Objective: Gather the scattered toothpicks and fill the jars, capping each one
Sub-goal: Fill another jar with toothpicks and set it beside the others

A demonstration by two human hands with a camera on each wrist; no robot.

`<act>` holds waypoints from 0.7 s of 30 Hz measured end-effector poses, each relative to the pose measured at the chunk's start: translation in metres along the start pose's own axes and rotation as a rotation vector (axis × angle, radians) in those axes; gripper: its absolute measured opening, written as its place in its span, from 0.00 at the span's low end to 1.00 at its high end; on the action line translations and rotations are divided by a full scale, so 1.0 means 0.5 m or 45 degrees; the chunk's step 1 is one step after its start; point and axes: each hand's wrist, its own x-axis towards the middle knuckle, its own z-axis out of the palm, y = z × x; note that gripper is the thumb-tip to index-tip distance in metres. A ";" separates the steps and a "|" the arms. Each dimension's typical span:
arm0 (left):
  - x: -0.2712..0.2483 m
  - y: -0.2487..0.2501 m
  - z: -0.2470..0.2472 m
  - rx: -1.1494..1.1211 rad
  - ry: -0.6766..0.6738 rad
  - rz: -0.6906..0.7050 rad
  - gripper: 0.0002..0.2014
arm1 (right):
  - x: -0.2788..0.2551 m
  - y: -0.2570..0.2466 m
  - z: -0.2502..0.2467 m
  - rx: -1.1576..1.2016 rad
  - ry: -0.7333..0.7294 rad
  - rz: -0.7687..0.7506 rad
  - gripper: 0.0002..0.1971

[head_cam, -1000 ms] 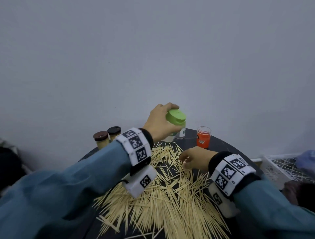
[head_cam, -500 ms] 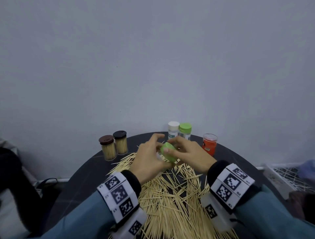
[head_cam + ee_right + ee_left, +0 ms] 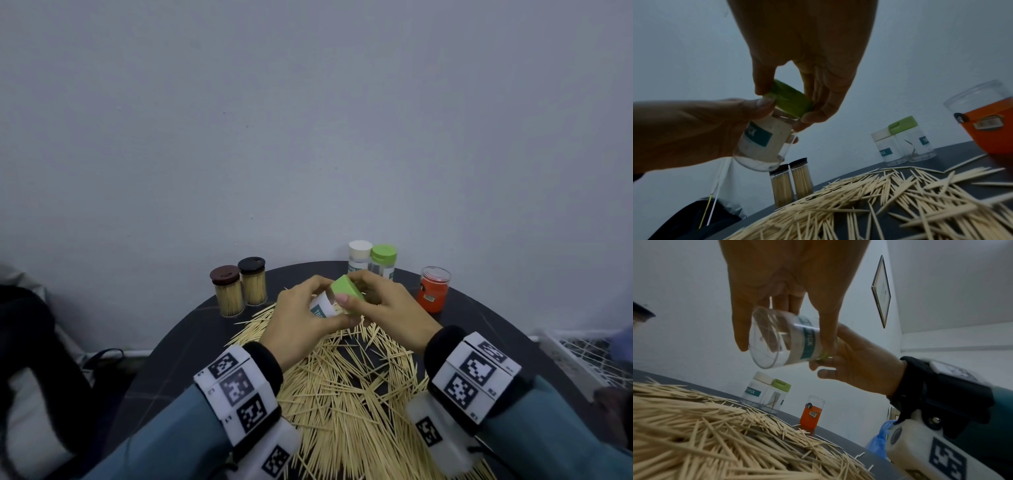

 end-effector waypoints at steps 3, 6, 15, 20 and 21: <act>-0.001 0.000 -0.005 -0.014 -0.015 0.002 0.21 | 0.000 0.002 -0.001 0.033 -0.031 -0.014 0.21; -0.004 -0.001 -0.008 -0.018 -0.036 0.002 0.21 | -0.004 0.002 0.000 0.038 -0.059 -0.050 0.27; -0.003 -0.001 -0.008 -0.003 -0.058 0.030 0.22 | -0.009 0.004 -0.013 0.073 -0.141 -0.068 0.29; 0.002 -0.006 -0.008 -0.022 -0.165 0.000 0.24 | -0.009 0.012 -0.042 0.141 -0.253 -0.012 0.29; 0.002 -0.007 -0.006 -0.046 -0.191 -0.010 0.25 | -0.010 0.012 -0.048 0.167 -0.276 0.004 0.29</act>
